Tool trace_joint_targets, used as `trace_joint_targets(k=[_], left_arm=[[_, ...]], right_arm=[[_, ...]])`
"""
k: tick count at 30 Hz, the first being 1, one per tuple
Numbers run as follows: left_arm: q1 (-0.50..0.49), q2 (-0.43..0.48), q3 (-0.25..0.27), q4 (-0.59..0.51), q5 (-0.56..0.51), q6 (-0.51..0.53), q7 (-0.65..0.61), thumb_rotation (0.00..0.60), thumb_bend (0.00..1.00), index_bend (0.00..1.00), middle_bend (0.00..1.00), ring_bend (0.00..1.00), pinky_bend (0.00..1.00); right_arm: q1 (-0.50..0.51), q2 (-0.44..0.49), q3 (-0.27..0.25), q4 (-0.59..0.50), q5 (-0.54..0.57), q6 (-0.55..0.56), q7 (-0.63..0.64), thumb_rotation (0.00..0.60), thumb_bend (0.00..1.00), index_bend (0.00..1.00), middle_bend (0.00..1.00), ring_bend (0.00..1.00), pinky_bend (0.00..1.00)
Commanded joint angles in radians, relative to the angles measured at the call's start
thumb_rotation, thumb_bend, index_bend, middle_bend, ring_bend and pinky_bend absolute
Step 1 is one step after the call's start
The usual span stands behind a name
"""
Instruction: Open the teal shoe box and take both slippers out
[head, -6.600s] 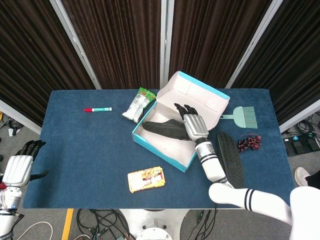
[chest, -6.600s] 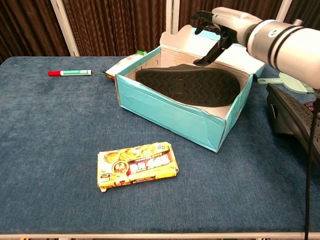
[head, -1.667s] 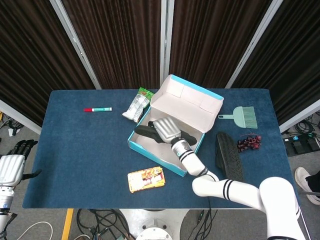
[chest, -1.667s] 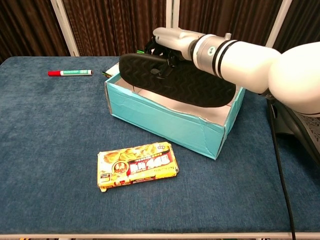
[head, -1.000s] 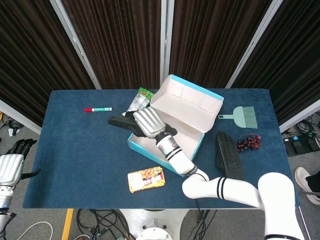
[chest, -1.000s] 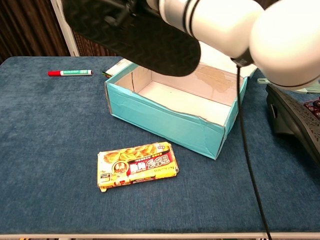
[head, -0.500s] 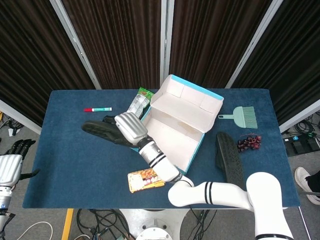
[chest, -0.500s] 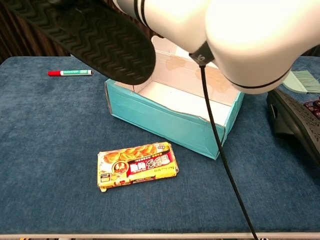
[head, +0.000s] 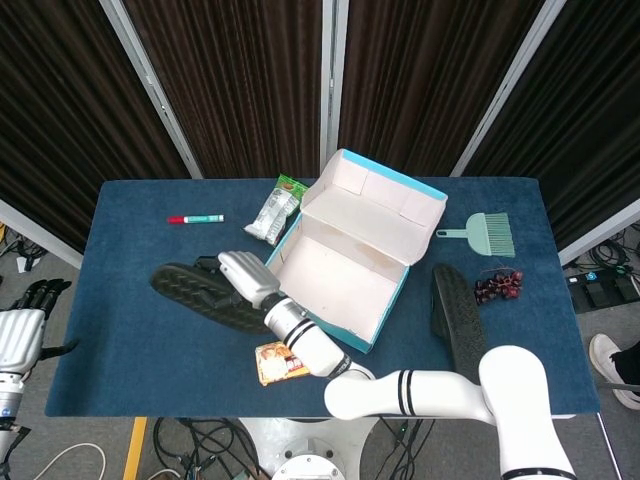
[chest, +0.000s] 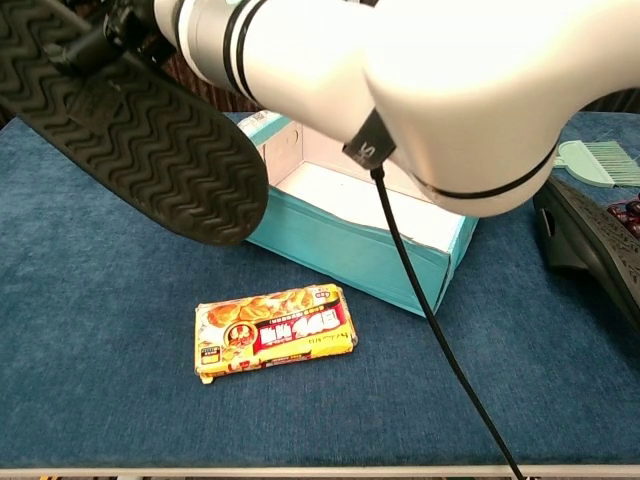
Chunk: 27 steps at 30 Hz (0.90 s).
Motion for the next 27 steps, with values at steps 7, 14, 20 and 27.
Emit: trace_joint_targets(k=[7, 14, 20, 27], left_arm=[[0.002, -0.003, 0.001, 0.009, -0.002, -0.002, -0.005, 0.600, 0.11, 0.15, 0.13, 0.10, 0.36], [0.005, -0.005, 0.000, 0.026, -0.006, -0.003, -0.018, 0.600, 0.11, 0.15, 0.13, 0.10, 0.36], [0.007, -0.004, 0.000, 0.029, -0.007, -0.001, -0.018, 0.600, 0.11, 0.15, 0.13, 0.10, 0.36], [0.007, -0.006, 0.002, 0.031, -0.008, -0.008, -0.015, 0.600, 0.11, 0.15, 0.13, 0.10, 0.36]], right_arm=[[0.078, -0.115, -0.013, 0.175, 0.031, -0.072, 0.035, 0.600, 0.59, 0.91, 0.74, 0.59, 0.69], [0.111, -0.170, -0.011, 0.287, 0.060, -0.095, 0.027, 0.600, 0.52, 0.86, 0.70, 0.57, 0.67], [0.112, -0.127, -0.031, 0.291, 0.077, -0.247, 0.053, 0.600, 0.20, 0.36, 0.35, 0.13, 0.21], [0.102, -0.119, -0.033, 0.296, 0.046, -0.211, 0.070, 0.600, 0.10, 0.01, 0.08, 0.00, 0.00]])
